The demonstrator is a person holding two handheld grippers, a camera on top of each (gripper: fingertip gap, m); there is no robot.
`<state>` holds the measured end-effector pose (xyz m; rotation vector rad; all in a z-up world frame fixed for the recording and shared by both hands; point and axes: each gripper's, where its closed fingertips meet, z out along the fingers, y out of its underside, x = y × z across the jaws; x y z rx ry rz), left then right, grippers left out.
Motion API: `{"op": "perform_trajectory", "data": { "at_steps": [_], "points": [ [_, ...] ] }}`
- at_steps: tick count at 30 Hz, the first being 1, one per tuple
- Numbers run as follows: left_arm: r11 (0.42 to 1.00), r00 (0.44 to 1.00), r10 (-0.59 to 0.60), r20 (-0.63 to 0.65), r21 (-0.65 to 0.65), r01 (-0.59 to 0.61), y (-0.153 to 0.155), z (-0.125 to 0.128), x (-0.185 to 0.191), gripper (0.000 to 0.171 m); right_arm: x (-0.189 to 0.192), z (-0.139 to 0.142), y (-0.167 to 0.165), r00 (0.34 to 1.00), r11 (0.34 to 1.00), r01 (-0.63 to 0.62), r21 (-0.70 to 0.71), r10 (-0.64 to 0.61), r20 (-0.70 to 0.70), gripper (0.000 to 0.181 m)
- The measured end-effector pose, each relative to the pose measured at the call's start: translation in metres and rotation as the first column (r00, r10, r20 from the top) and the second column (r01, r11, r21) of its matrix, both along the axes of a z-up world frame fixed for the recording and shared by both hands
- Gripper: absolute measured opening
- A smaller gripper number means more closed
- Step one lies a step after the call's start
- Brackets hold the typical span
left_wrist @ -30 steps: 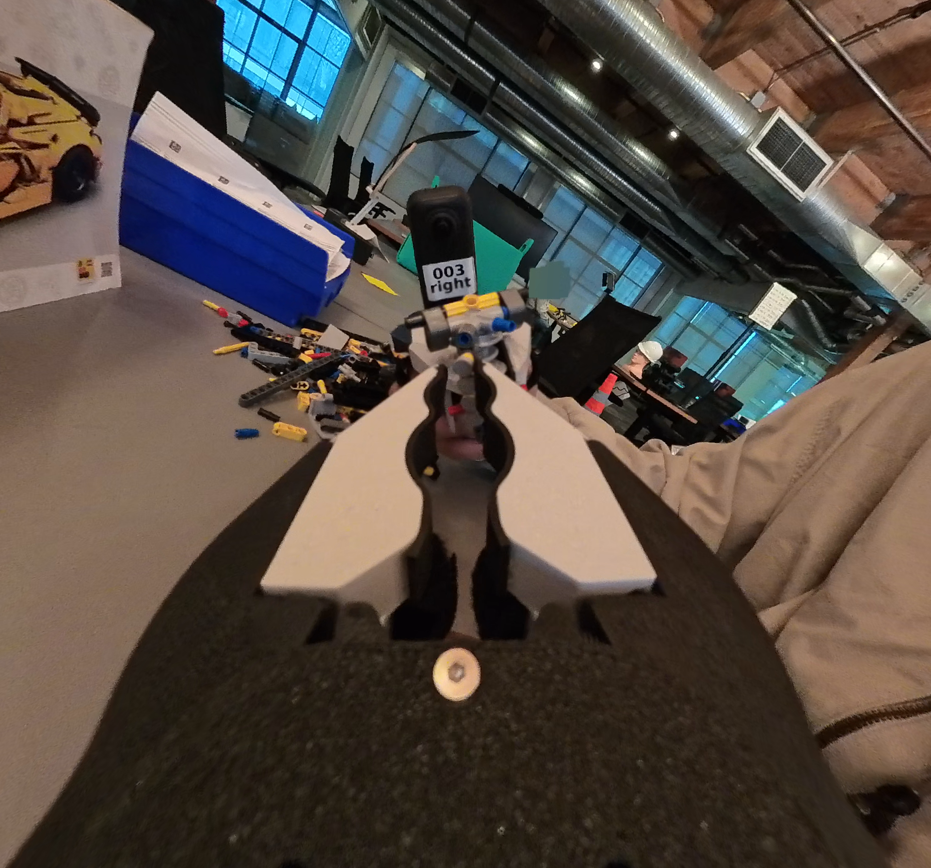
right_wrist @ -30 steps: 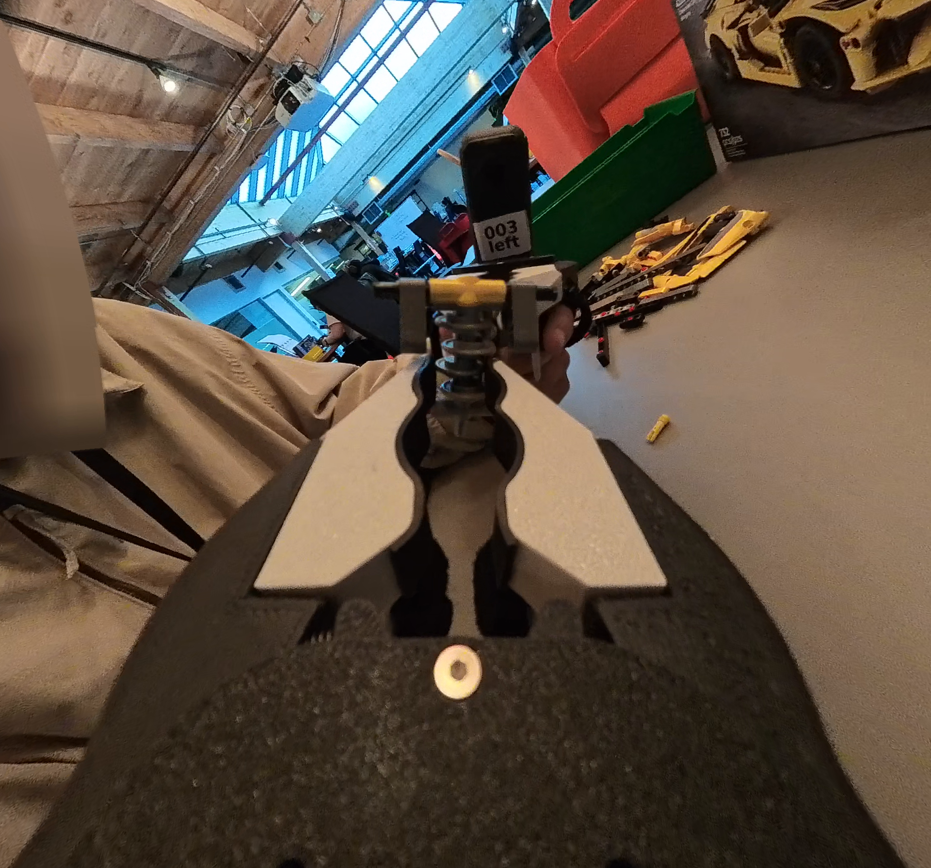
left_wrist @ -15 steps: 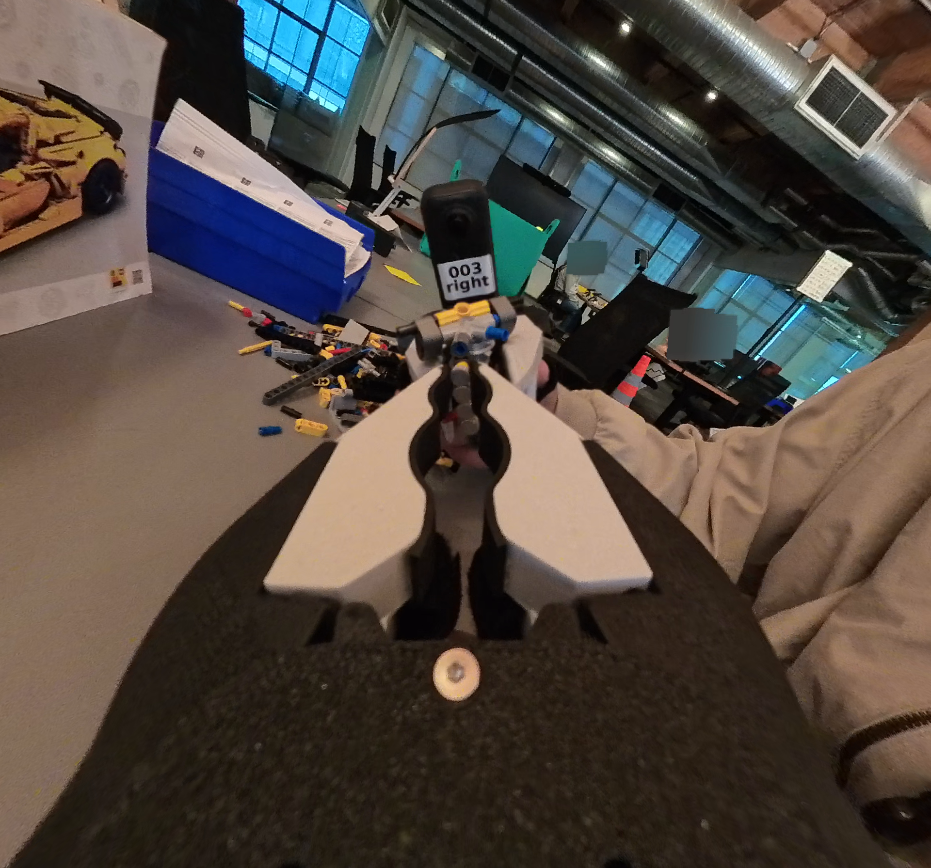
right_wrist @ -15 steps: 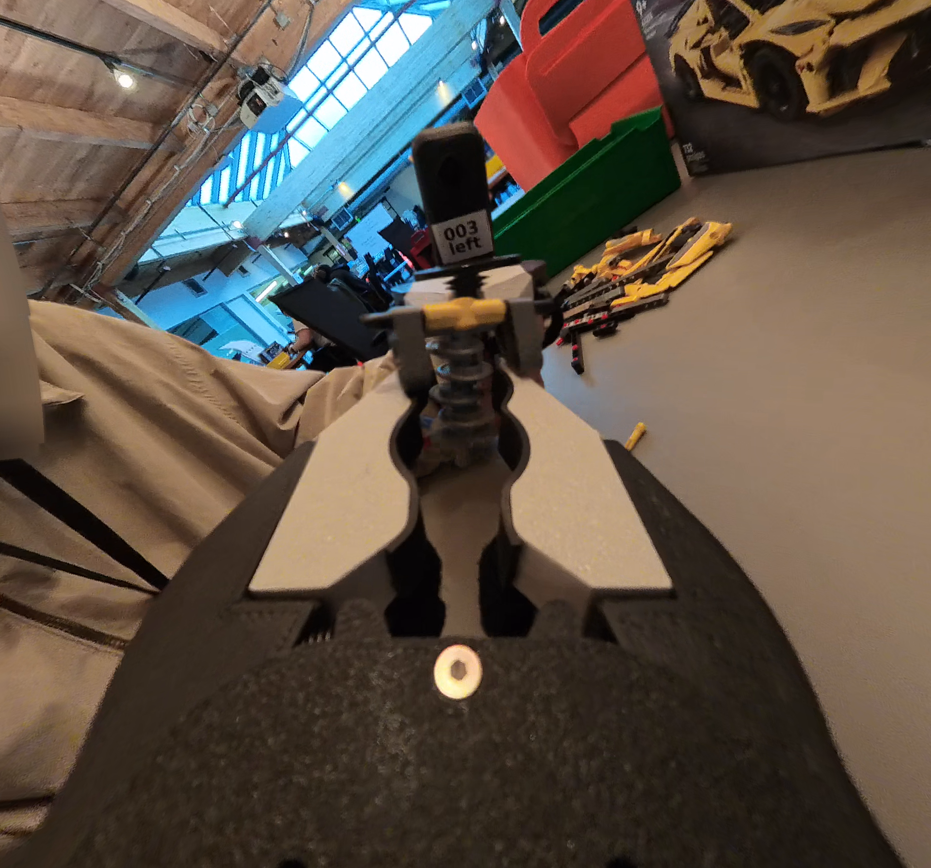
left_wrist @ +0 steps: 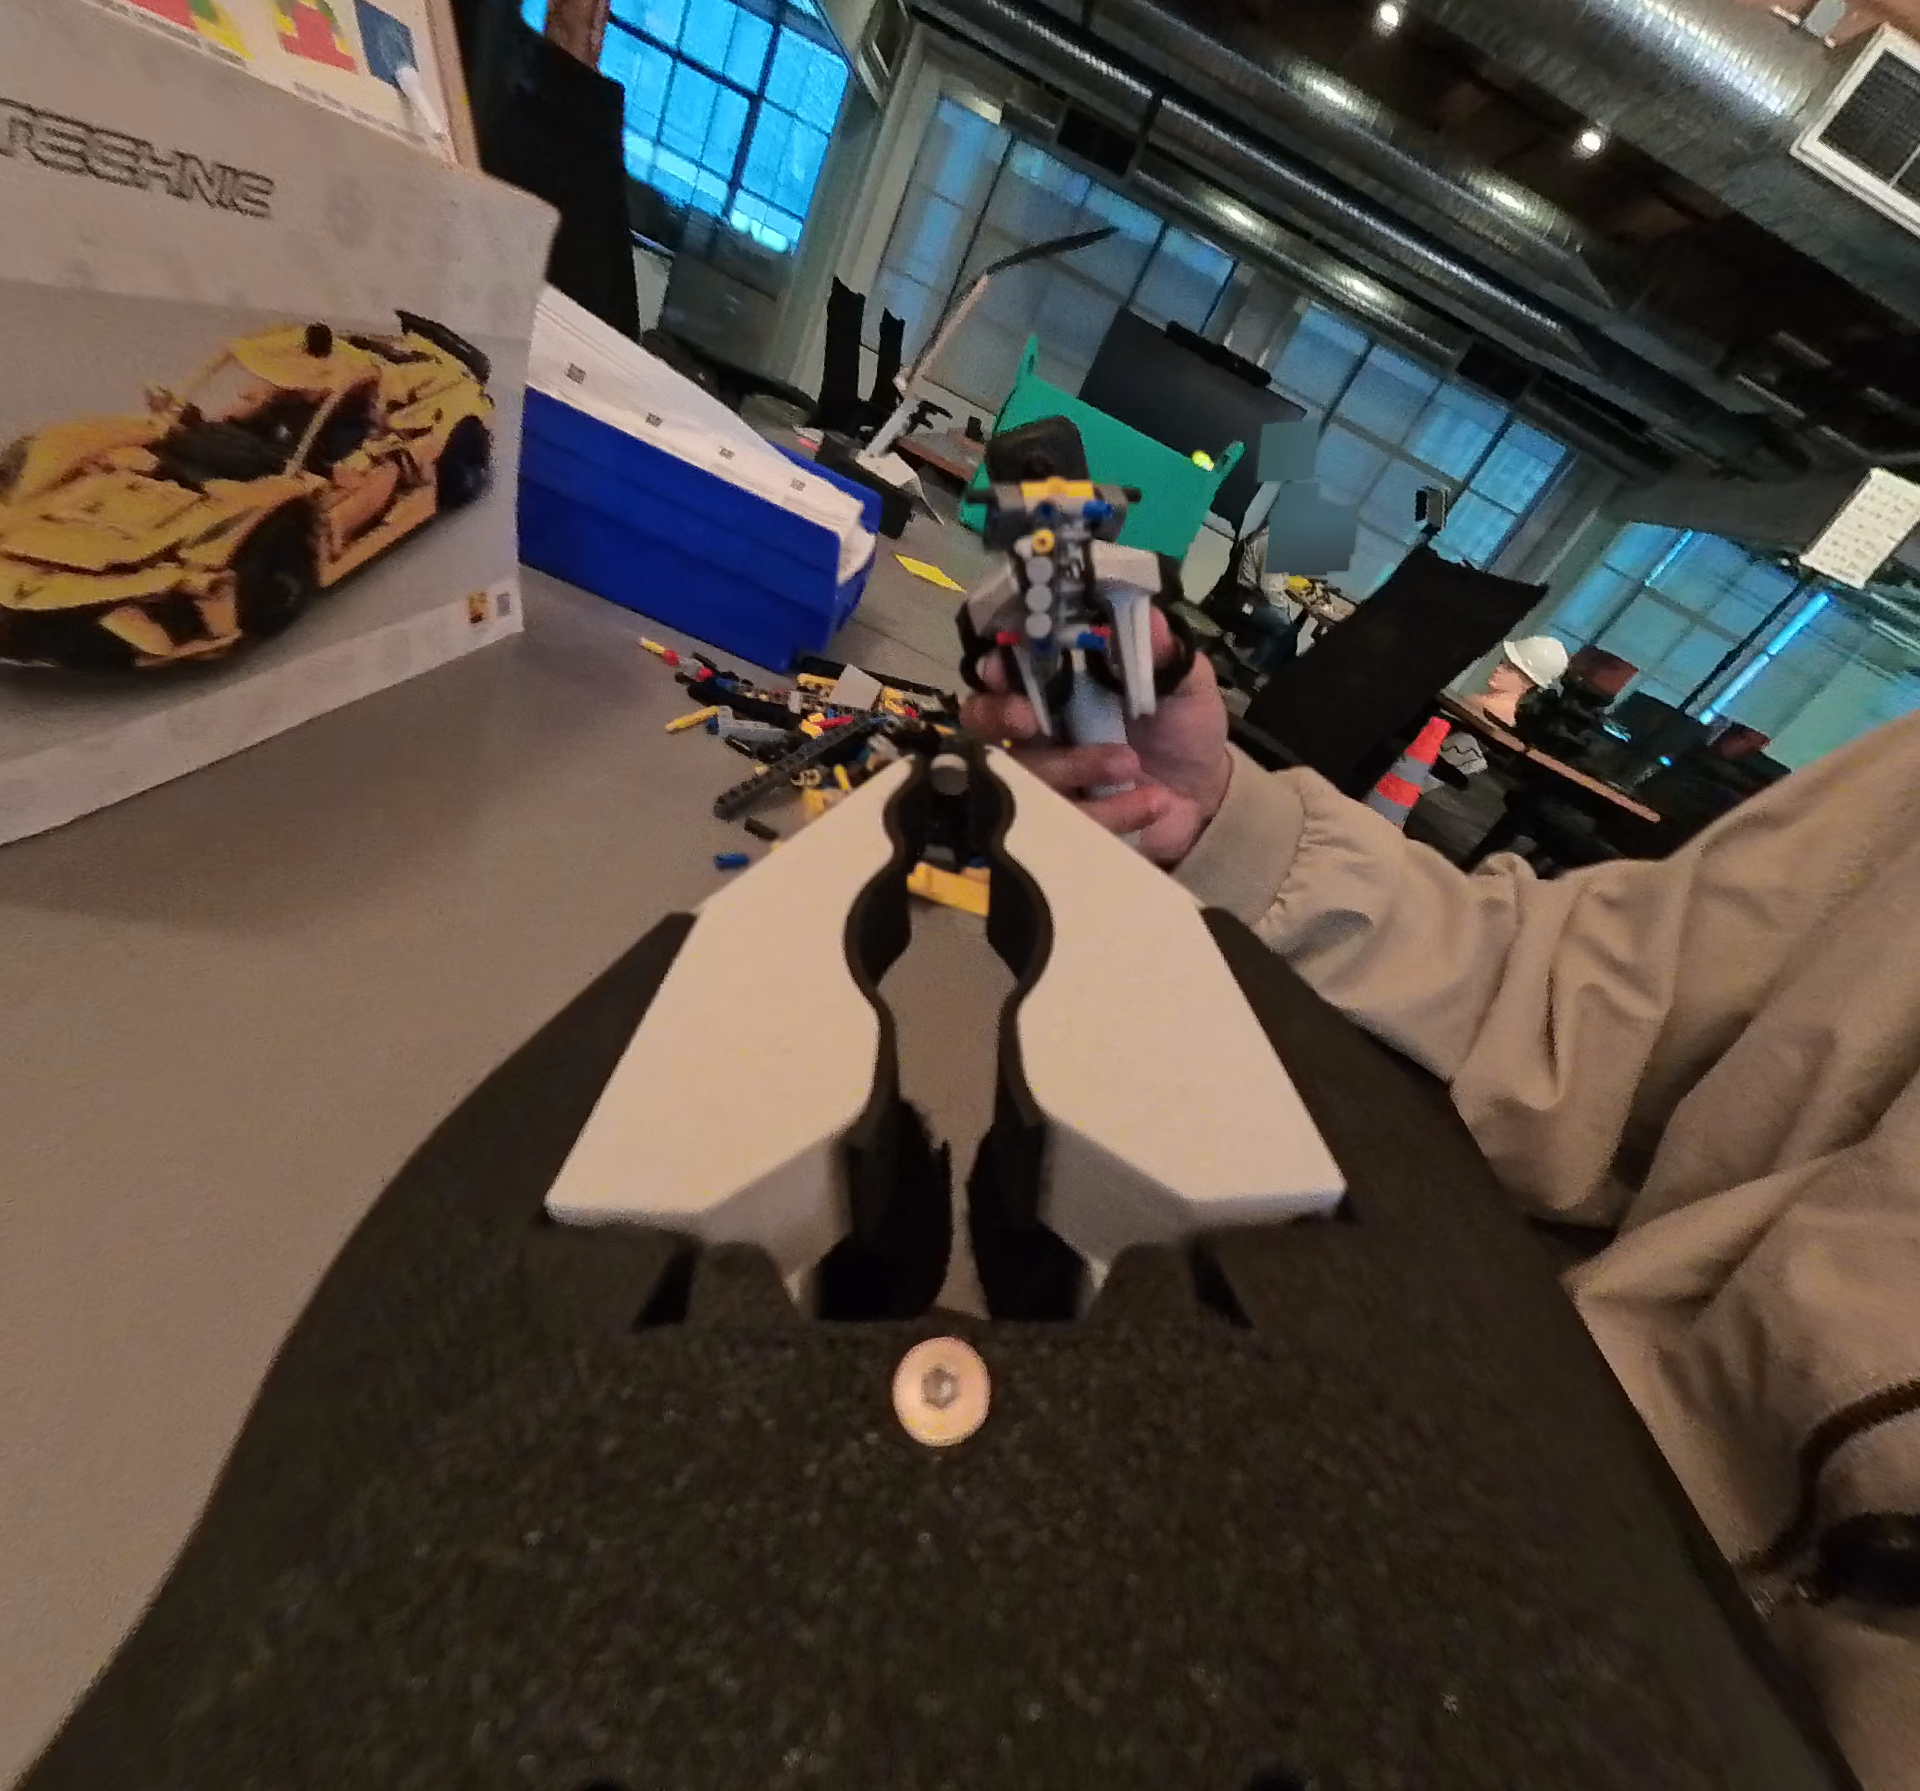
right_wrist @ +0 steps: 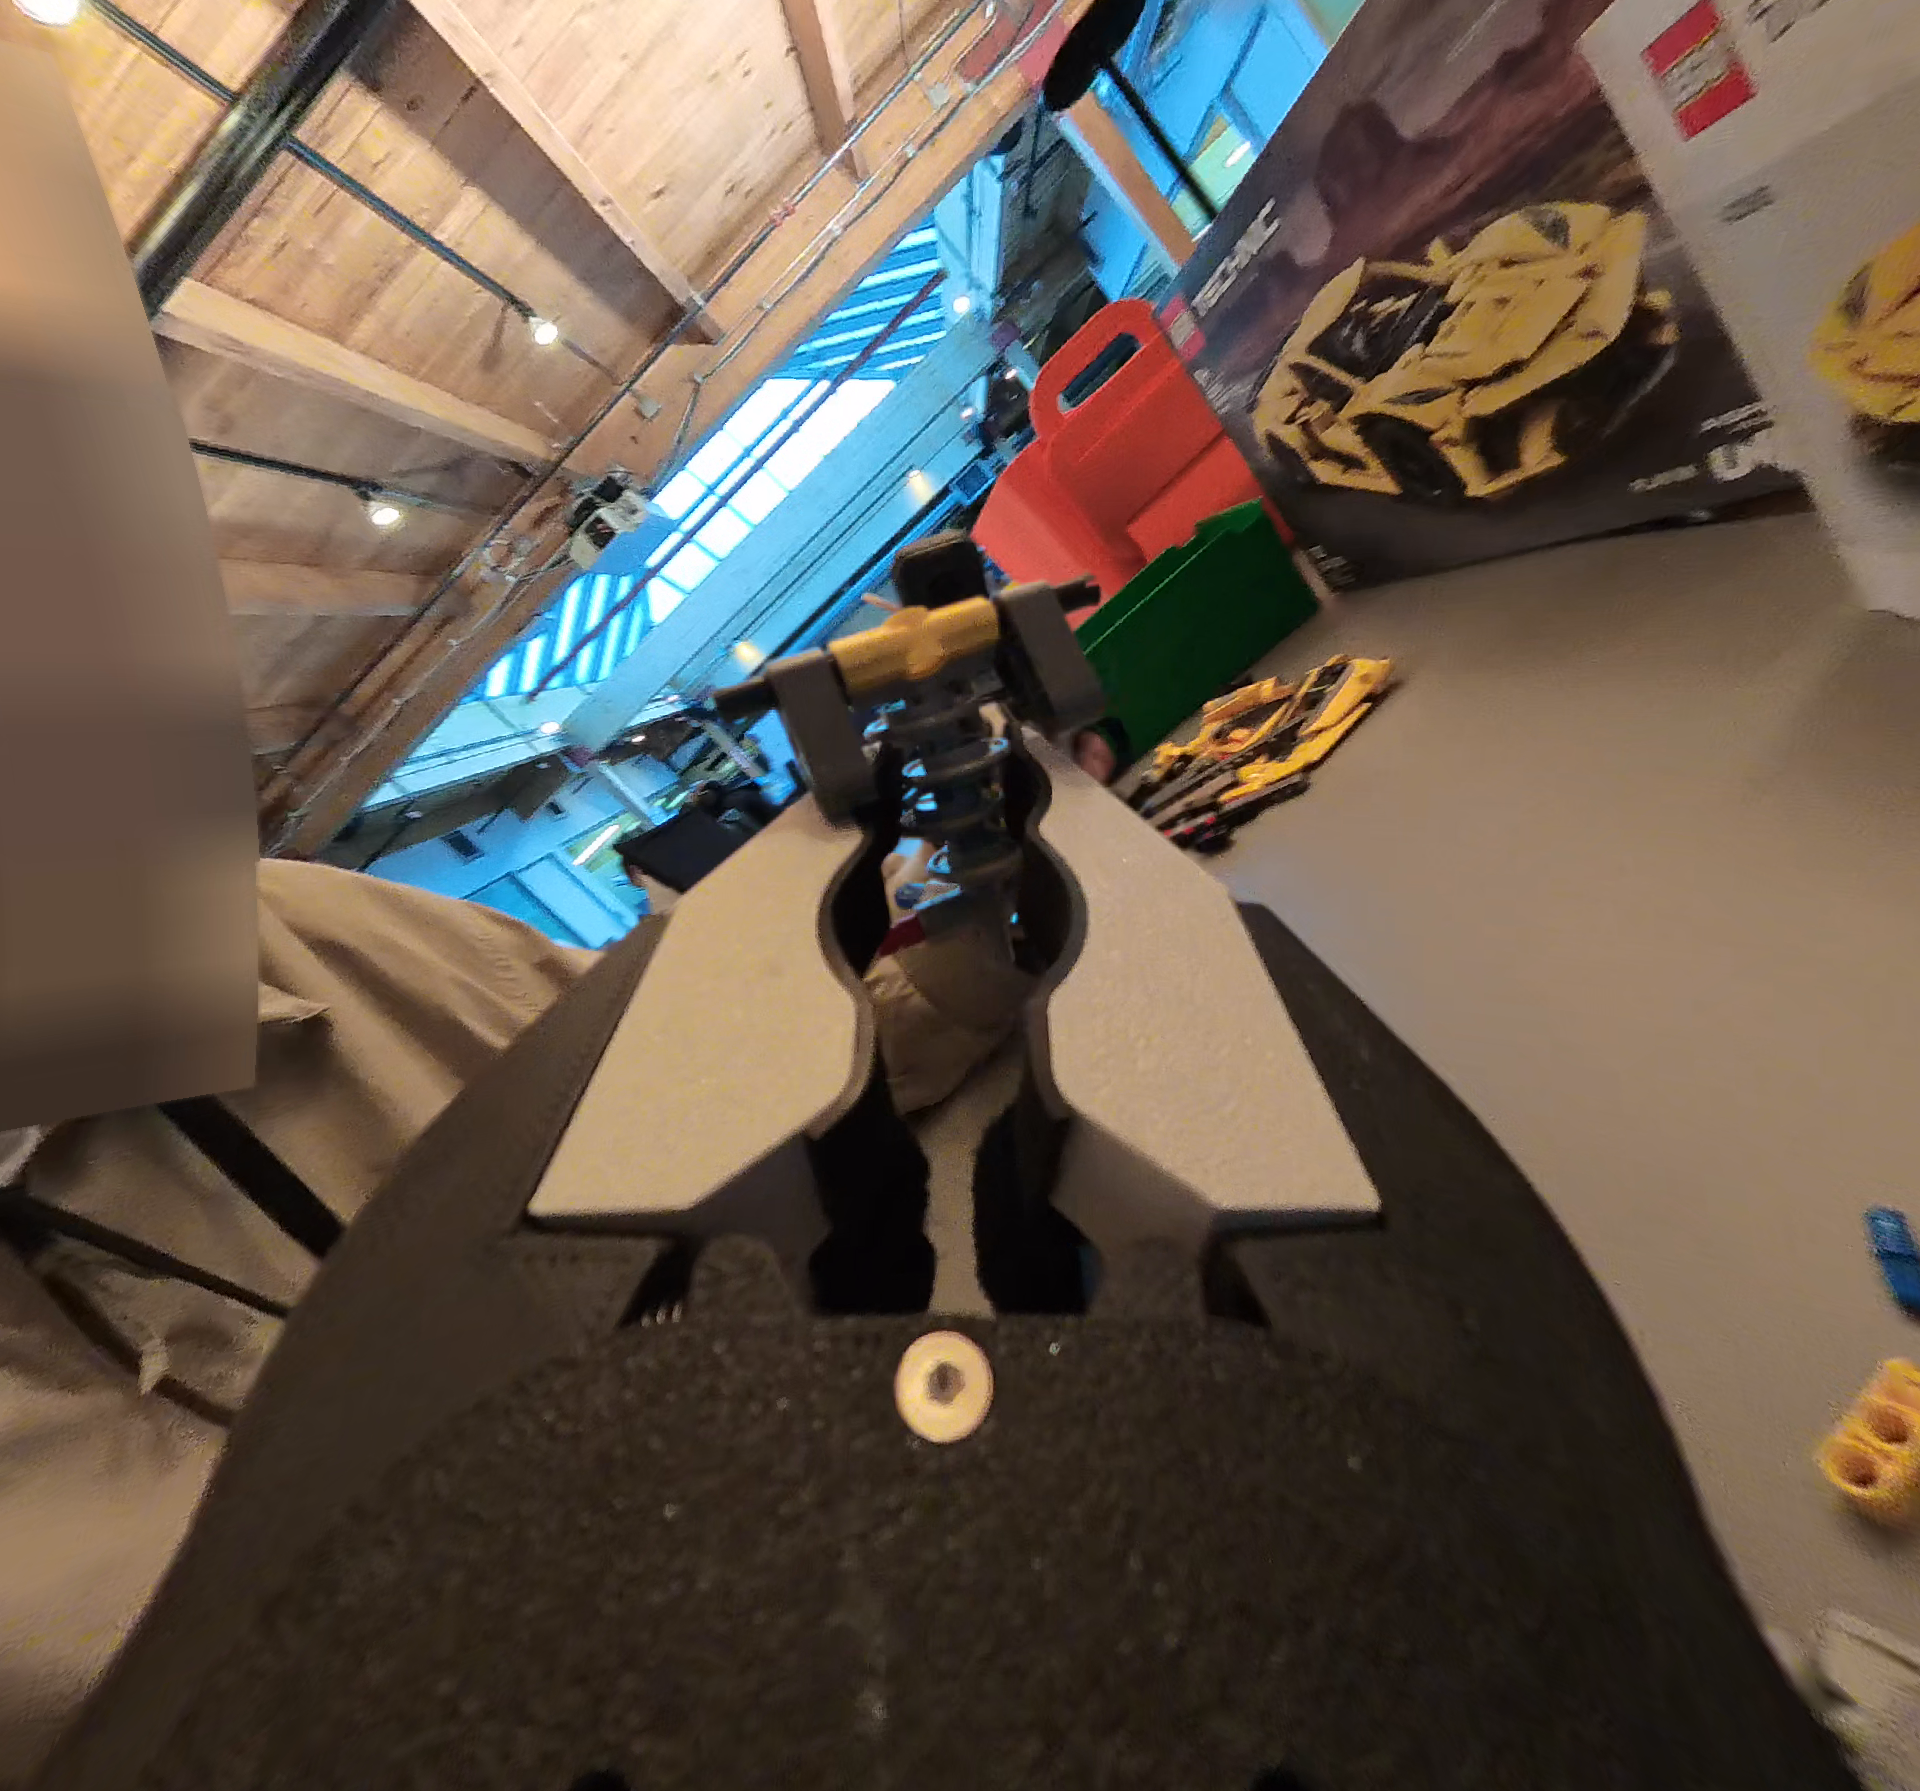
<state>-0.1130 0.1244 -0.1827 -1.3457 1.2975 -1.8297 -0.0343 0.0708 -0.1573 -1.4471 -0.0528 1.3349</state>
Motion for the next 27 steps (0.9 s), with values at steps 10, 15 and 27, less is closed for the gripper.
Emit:
{"op": "perform_trajectory", "data": {
  "at_steps": [10, 15, 27],
  "points": [
    [0.859, 0.833, 0.153, -0.531, 0.488, 0.153, -0.034, -0.137, 0.023, 0.007, -0.041, -0.021, 0.009, 0.987, 0.983, -0.158, -0.089, 0.156, -0.032, 0.019],
    [0.874, 0.83, 0.13, -0.543, 0.458, 0.162, -0.032, -0.14, 0.02, 0.007, -0.045, -0.03, 0.014, 0.989, 0.981, -0.151, -0.123, 0.15, -0.018, 0.02],
    [1.0, 0.987, -0.002, -0.159, 0.019, 0.005, -0.025, -0.034, 0.025, 0.021, -0.049, -0.046, 0.02, 0.988, 0.982, -0.107, -0.158, 0.123, 0.091, 0.02]
  ]
}}
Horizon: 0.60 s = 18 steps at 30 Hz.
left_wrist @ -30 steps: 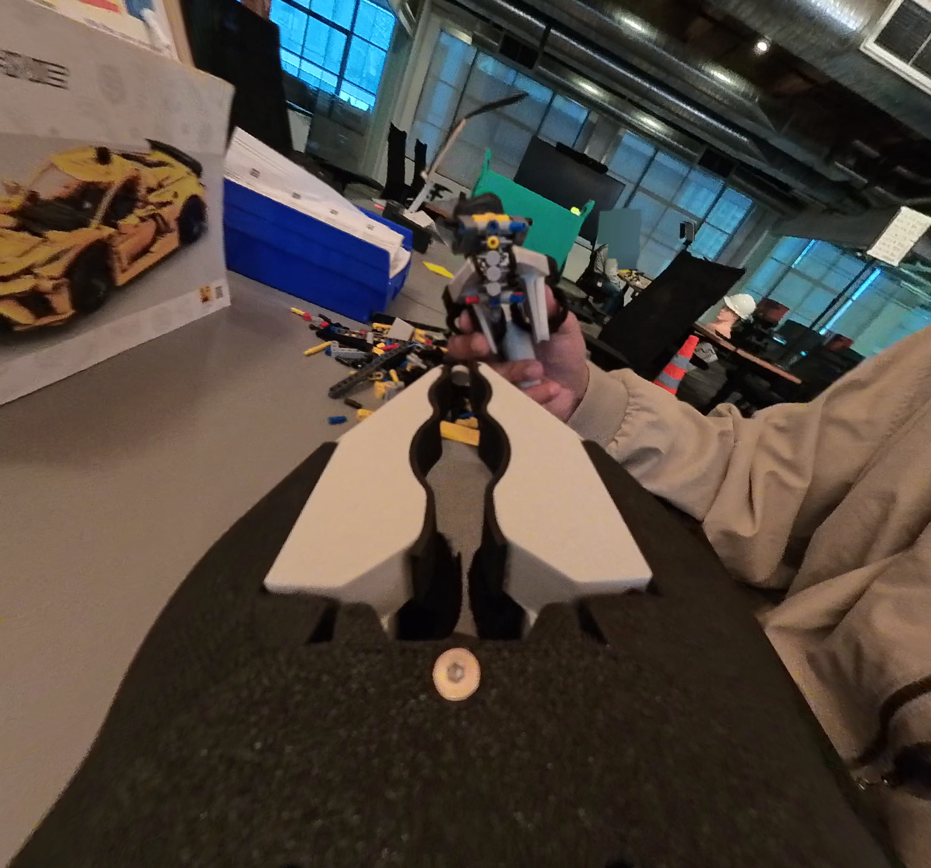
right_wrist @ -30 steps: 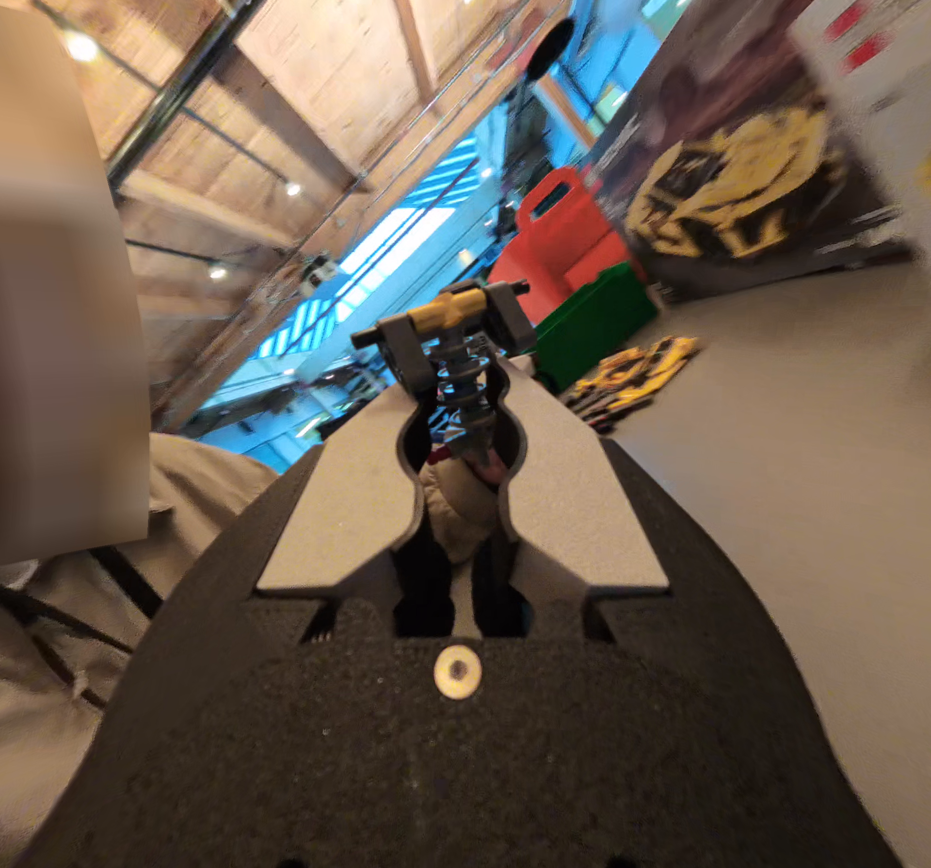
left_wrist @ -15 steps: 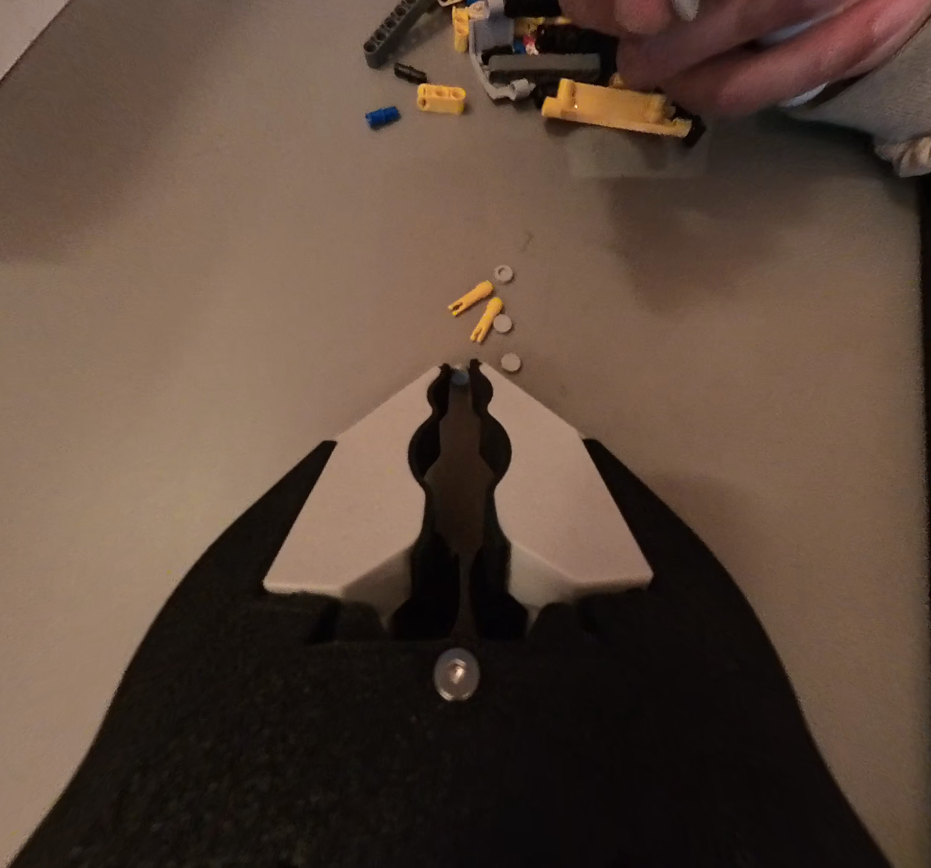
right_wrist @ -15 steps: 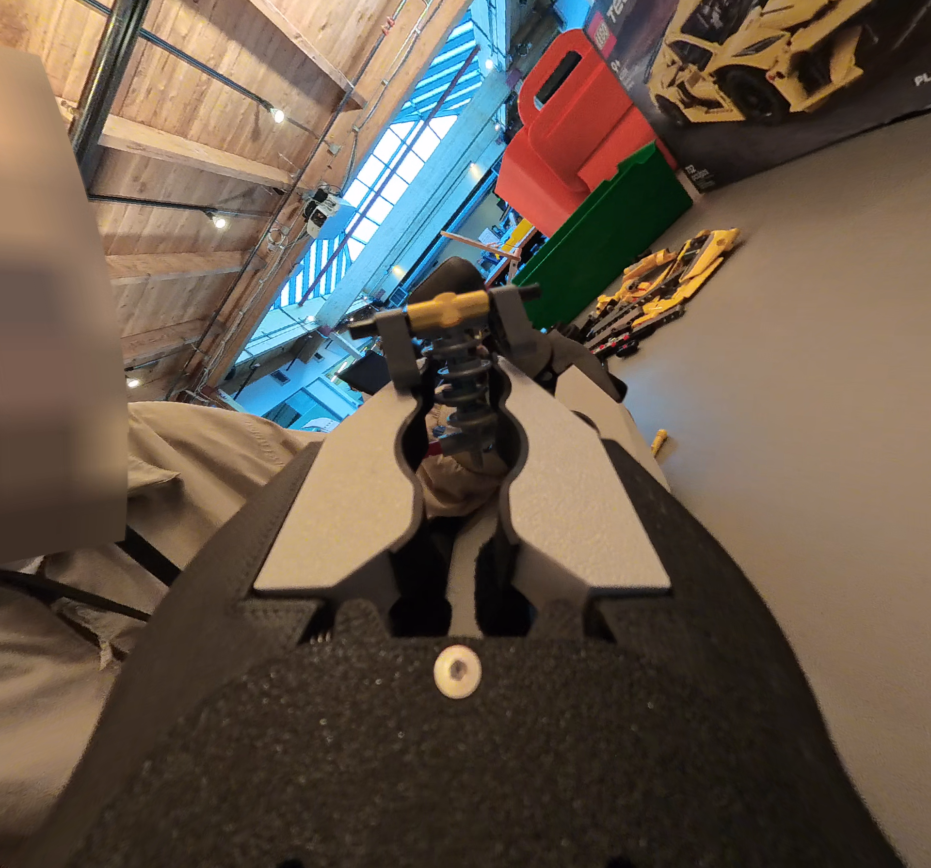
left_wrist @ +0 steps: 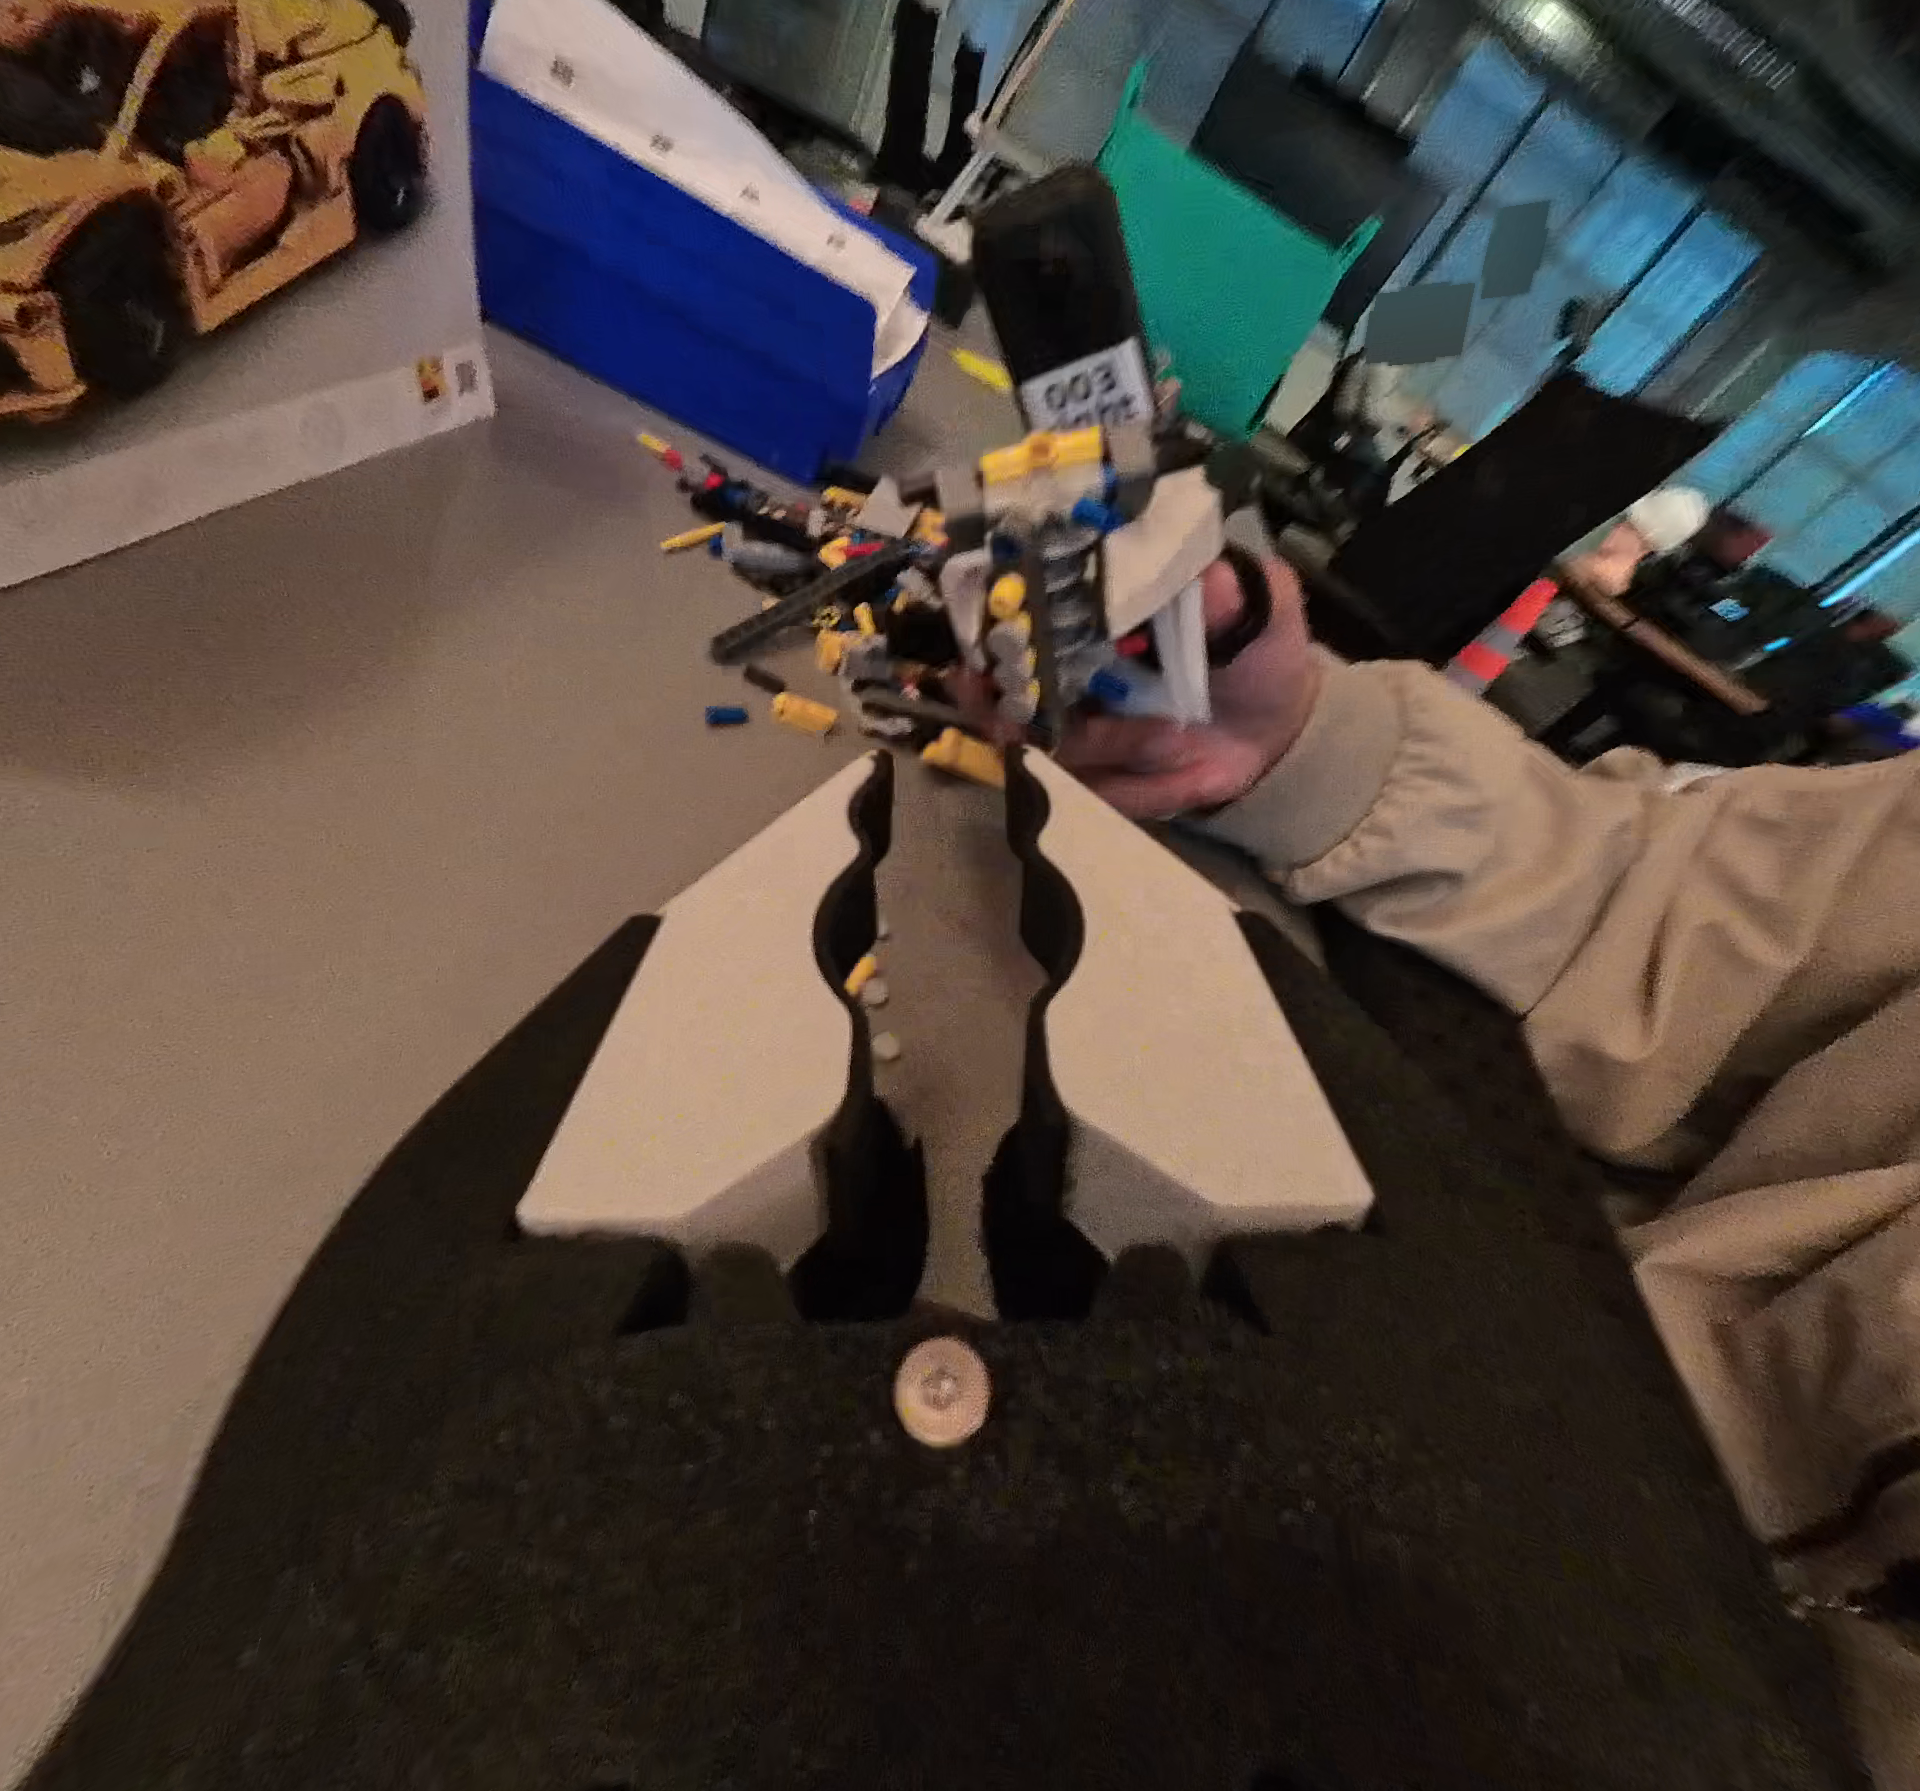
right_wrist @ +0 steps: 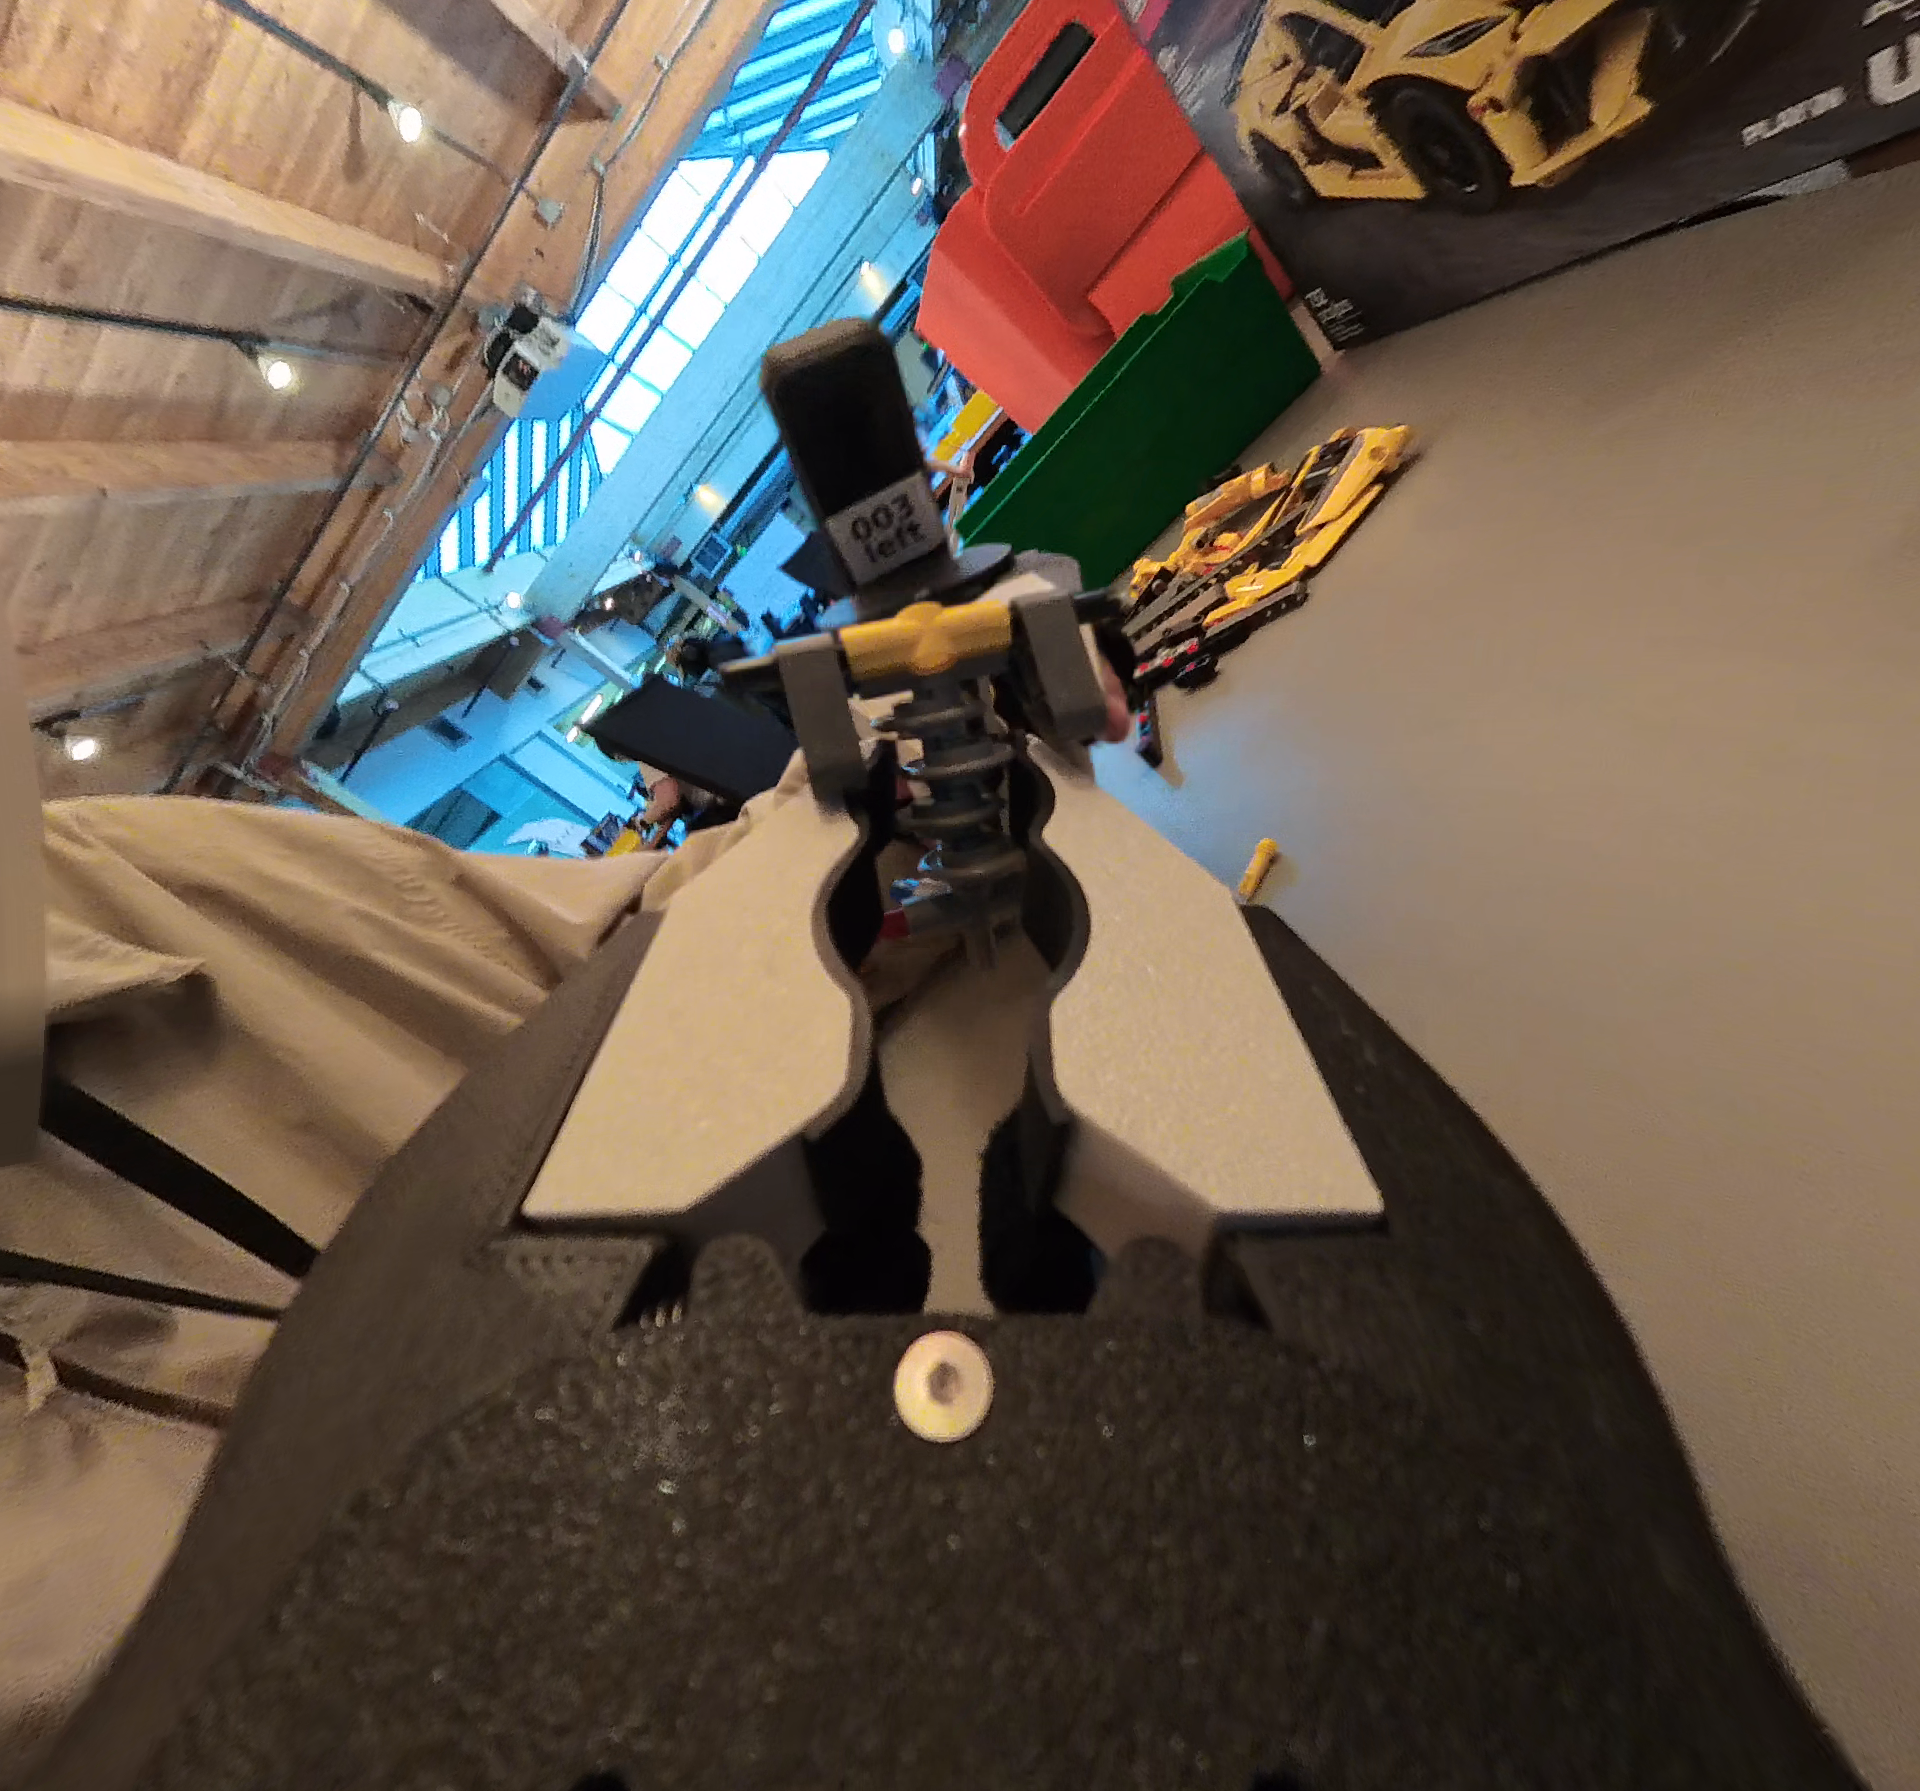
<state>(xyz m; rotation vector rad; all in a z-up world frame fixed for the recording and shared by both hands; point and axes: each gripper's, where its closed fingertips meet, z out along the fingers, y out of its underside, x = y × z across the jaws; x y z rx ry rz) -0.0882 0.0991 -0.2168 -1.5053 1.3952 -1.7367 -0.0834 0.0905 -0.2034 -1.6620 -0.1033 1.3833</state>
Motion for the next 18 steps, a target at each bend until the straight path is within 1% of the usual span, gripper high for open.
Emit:
{"op": "perform_trajectory", "data": {
  "at_steps": [2, 3, 7, 9, 10, 13, 16, 18],
  "points": [
    [0.994, 0.997, -0.029, 0.076, -0.101, 0.037, -0.004, 0.017, -0.003, 0.021, -0.01, 0.001, -0.004, 0.999, 0.999, -0.046, 0.011, 0.046, 0.01, 0.02],
    [0.992, 0.994, -0.04, 0.099, -0.12, 0.051, -0.005, 0.021, -0.004, 0.02, -0.015, 0.001, -0.005, 0.998, 0.998, -0.062, 0.014, 0.062, 0.01, 0.02],
    [0.992, 0.99, -0.076, 0.115, -0.087, 0.086, -0.012, 0.024, -0.006, 0.018, -0.026, 0.002, -0.008, 0.993, 0.994, -0.113, 0.009, 0.113, -0.017, 0.02],
    [0.992, 0.989, -0.09, 0.118, -0.081, 0.1, -0.016, 0.024, -0.007, 0.009, -0.029, 0.001, -0.009, 0.992, 0.992, -0.128, 0.009, 0.128, -0.016, 0.02],
    [0.992, 0.989, -0.089, 0.118, -0.074, 0.098, -0.017, 0.024, -0.007, 0.007, -0.031, 0.0, -0.01, 0.991, 0.991, -0.134, 0.007, 0.134, -0.013, 0.02],
    [0.992, 0.986, -0.111, 0.126, -0.053, 0.118, -0.02, 0.026, -0.01, 0.007, -0.032, 0.003, -0.012, 0.988, 0.988, -0.151, 0.015, 0.152, -0.036, 0.02],
    [0.988, 0.98, -0.115, 0.16, -0.08, 0.13, -0.021, 0.033, -0.012, 0.007, -0.031, 0.009, -0.011, 0.984, 0.988, -0.152, 0.025, 0.154, -0.086, 0.02],
    [0.988, 0.98, -0.114, 0.162, -0.081, 0.129, -0.021, 0.033, -0.012, 0.006, -0.03, 0.009, -0.012, 0.984, 0.988, -0.153, 0.027, 0.154, -0.087, 0.02]
  ]
}}
